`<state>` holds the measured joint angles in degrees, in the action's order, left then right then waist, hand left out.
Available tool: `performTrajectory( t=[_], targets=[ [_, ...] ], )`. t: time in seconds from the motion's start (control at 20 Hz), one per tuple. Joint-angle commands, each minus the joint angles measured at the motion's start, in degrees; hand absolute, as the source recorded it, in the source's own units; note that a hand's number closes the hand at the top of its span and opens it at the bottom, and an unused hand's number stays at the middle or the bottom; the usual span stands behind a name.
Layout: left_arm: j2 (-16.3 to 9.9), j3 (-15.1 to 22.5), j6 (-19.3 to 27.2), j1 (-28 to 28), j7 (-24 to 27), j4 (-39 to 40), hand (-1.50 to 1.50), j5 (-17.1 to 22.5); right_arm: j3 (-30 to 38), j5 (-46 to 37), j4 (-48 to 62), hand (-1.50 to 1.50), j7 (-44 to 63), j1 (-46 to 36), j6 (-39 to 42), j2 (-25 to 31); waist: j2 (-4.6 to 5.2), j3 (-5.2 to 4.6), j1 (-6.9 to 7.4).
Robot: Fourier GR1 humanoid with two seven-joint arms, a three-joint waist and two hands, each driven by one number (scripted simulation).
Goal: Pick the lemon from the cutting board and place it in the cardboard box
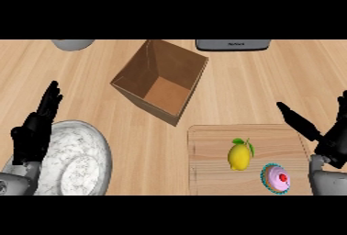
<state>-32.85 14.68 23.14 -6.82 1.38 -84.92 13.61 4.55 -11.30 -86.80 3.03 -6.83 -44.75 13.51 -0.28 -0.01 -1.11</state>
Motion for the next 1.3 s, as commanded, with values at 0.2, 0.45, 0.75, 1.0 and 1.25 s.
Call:
performTrajectory(
  t=[0.2, 0.45, 0.75, 1.0, 1.25],
  targets=[
    [2.11, 3.16, 0.83, 3.85, -3.03, 0.18, 0.00, -1.83, -10.02, -22.85, -4.74, -1.50, 15.05, 10.29, -3.11, 0.02, 0.10, -0.50, 0.21],
    [0.59, 2.74, -1.00, 4.06, -4.17, -0.78, 0.00, -1.42, -13.60, -30.11, -8.31, -1.50, 27.50, 15.53, 10.48, 4.96, -0.11, -0.72, 0.15],
    [1.27, 2.63, -1.24, 3.14, -4.25, -1.61, 0.00, -1.57, -19.91, -31.52, -13.76, -1.50, 45.41, 15.18, 30.51, 7.43, 0.22, -0.72, 1.71],
    [3.01, 3.63, -0.54, 2.75, -3.30, 0.56, 0.00, -3.49, -26.56, -33.20, -21.72, -1.50, 64.46, 9.16, 43.27, 2.97, 0.33, -0.48, 1.85],
    [1.93, 2.25, -2.05, 4.49, -4.20, -2.07, 0.00, -2.69, -26.29, -35.23, -21.64, -1.50, 76.68, 2.55, 50.71, -1.48, 0.23, -0.16, 2.30]
  ],
)
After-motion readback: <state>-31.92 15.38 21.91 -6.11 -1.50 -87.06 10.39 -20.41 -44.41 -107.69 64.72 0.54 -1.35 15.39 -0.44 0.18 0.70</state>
